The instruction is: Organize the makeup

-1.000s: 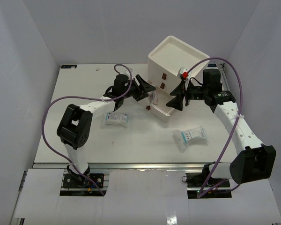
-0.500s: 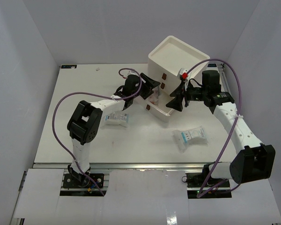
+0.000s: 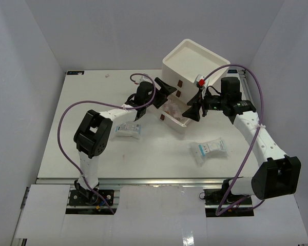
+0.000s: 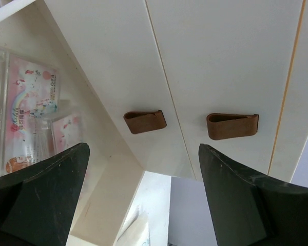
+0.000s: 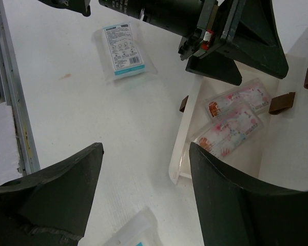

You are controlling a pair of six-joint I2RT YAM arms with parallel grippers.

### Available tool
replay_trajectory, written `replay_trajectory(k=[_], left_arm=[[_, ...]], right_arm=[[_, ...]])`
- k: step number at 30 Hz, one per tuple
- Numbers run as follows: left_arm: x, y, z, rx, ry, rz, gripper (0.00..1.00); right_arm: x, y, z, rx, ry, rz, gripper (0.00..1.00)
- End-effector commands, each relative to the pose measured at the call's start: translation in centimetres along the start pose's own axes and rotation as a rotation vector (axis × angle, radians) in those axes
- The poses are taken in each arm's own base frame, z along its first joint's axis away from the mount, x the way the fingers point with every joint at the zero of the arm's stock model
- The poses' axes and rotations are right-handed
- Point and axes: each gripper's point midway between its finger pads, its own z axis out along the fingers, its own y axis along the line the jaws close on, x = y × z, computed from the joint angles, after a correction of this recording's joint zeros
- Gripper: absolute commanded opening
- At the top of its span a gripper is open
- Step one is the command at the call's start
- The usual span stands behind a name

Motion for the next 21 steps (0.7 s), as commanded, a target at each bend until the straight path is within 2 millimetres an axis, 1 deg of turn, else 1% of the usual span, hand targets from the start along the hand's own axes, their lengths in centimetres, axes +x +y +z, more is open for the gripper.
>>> replay_trajectory(k=[1,3,4,5,7,8,10,11,13,14,16,17,18,19,21], left_arm=[[-2.3,-5.0,-3.0,0.116,-0.081,0.094,0.98],[-2.8,-4.9,-3.8,0.109,-0.115,0.172,0.98],[-3.5,-5.5,-4.6,0.116,-0.138,0.213,0.98],[-4.3,-5.5,-5.1,0.103,-0.178,0.240,0.98],[-5.1,-5.5,-6.7,0.103,-0.210,0.300,0.98],[-5.1,-4.8,-7.4,0.091,-0.215,0.323,0.98],[-5.2,-4.0,-9.0,0.080,-0.220,0.350,0.98],[-4.7,-2.9,-9.4,0.066,-0.201,0.355,0.98],[-3.7,-2.4,-10.6,0.091,-0.150,0.362,0.98],[-3.2,-1.7,-10.9,0.091,-0.127,0.361,0.97],[-1.9,0.1,-11.9,0.085,-0.081,0.359,0.89],[-1.4,0.7,-12.3,0.089,-0.063,0.358,0.88],[-0.9,1.0,-12.7,0.110,-0.051,0.359,0.82],[-0.4,1.1,-13.2,0.140,-0.042,0.361,0.73],[0.6,2.6,-13.7,0.136,-0.012,0.357,0.62]], right_arm=[[-0.2,-0.7,0.0,0.023,-0.011,-0.039,0.75],[-0.5,-0.7,-0.3,0.032,-0.015,-0.066,0.75],[-0.8,-0.8,-0.5,0.044,-0.016,-0.081,0.75],[-1.1,-0.9,-0.6,0.052,-0.019,-0.095,0.74],[-2.0,-1.2,-0.9,0.078,-0.025,-0.126,0.75],[-2.4,-1.5,-1.2,0.100,-0.024,-0.142,0.75],[-3.7,-2.5,-1.6,0.153,-0.022,-0.169,0.75],[-4.6,-3.2,-1.9,0.191,-0.021,-0.183,0.75],[-5.9,-4.2,-2.1,0.237,-0.015,-0.194,0.75],[-6.5,-4.8,-2.2,0.263,-0.010,-0.198,0.75],[-8.3,-6.5,-2.1,0.330,0.004,-0.218,0.75],[-8.9,-7.2,-2.0,0.357,0.011,-0.223,0.75],[-9.0,-8.2,-1.8,0.385,0.031,-0.222,0.75],[-8.8,-9.4,-1.3,0.419,0.059,-0.218,0.76],[-9.3,-10.9,-0.8,0.463,0.086,-0.232,0.76]])
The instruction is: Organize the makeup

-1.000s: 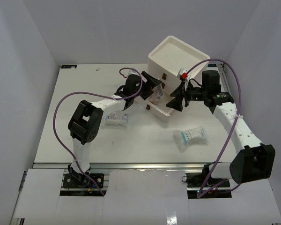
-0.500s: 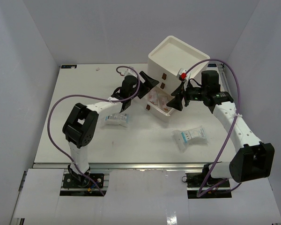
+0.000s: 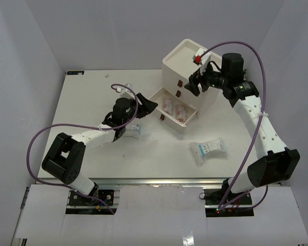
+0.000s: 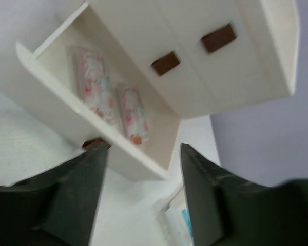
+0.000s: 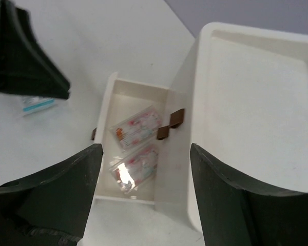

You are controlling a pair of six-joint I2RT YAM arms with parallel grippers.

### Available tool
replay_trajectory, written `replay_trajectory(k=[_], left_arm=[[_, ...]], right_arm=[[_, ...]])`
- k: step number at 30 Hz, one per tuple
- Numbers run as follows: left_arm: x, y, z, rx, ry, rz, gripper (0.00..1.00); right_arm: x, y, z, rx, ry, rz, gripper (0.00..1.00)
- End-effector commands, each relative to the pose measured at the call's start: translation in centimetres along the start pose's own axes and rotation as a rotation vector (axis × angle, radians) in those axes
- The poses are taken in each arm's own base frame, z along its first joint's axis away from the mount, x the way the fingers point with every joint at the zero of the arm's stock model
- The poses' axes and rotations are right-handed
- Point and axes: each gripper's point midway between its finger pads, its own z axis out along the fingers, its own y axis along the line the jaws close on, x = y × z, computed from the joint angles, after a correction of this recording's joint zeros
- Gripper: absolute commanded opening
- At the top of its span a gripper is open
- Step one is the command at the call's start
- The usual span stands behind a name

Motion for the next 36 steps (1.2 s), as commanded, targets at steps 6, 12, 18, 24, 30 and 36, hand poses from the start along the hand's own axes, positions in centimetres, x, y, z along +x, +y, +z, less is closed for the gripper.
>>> replay_trajectory(k=[6,12,18,24,30,36], left_arm=[[5.8,2.7,-1.7,0.060,0.175,0.036,0.47],[8.3,4.5,1.1,0.052,0.275,0.058,0.43],[8.9,5.5,4.0,0.036,0.304,0.062,0.41],[8.9,5.9,7.1,0.037,0.297,0.064,0.40],[7.8,3.8,11.0,0.092,0.254,0.113,0.40],[7.7,2.1,14.9,0.148,0.225,0.168,0.41]], right_arm=[[1.6,-5.9,4.9,0.195,0.161,-0.035,0.76],[4.2,-7.3,7.1,0.229,0.233,-0.017,0.70],[6.0,-6.4,7.7,0.189,0.264,-0.007,0.32],[7.5,-4.0,8.3,0.079,0.284,0.039,0.12],[8.8,-1.9,8.4,-0.009,0.310,0.078,0.10],[10.0,-0.1,8.2,-0.075,0.346,0.099,0.08]])
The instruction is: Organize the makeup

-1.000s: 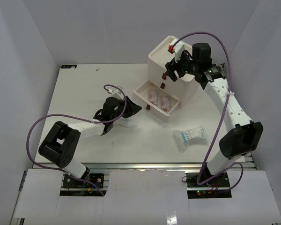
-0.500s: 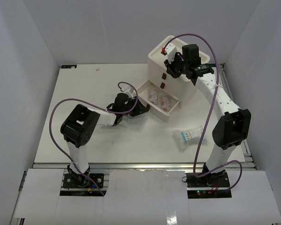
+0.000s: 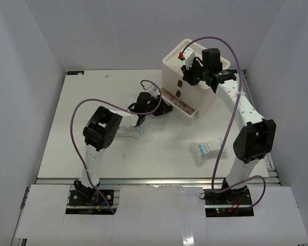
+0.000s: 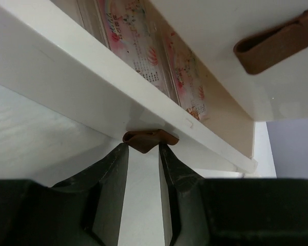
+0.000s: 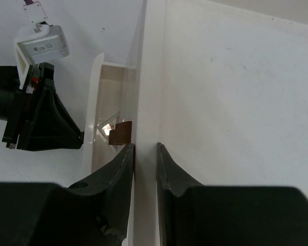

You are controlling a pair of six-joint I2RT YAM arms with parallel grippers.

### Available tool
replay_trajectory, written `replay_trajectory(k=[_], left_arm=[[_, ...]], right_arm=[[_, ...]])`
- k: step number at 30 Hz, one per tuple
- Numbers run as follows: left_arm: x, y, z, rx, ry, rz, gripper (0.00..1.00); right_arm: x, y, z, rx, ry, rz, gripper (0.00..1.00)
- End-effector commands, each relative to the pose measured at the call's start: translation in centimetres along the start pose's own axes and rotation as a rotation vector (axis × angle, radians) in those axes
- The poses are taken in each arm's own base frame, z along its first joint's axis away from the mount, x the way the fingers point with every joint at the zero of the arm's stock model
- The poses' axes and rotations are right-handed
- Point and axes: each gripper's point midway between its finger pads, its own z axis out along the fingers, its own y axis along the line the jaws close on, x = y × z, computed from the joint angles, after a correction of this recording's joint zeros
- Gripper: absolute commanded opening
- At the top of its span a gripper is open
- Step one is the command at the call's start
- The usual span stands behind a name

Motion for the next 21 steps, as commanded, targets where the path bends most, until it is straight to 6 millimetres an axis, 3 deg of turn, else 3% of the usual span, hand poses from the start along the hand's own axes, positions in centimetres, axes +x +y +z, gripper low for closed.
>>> replay_trajectory(k=[1,7,11,13,17,21], left_arm=[[-2.7,-3.2,2.8,0.076,-0.068,0.094,0.42],[-4.6,-3.9,5.8,0.096,-0.101,0.098,0.46],[-4.9,-4.1,6.0,0.098,-0.111,0.095,0.49],[-5.4,-4.7,5.3,0.110,-0.125,0.103,0.51],[-4.9,-5.2,2.3,0.121,-0.148,0.134,0.58],[-5.8,-7.4,-1.2,0.161,-0.186,0.207,0.64]], right_arm=[[4.5,5.5,0.4,-0.203,0.134,0.081,0.08],[4.8,6.1,0.2,-0.226,0.141,0.082,0.09],[5.0,6.2,-0.2,-0.223,0.152,0.077,0.12],[4.8,6.0,-0.5,-0.209,0.149,0.068,0.19],[2.7,5.0,-2.3,-0.157,0.102,0.036,0.45],[-0.6,3.7,-5.9,-0.077,0.023,-0.020,0.60]])
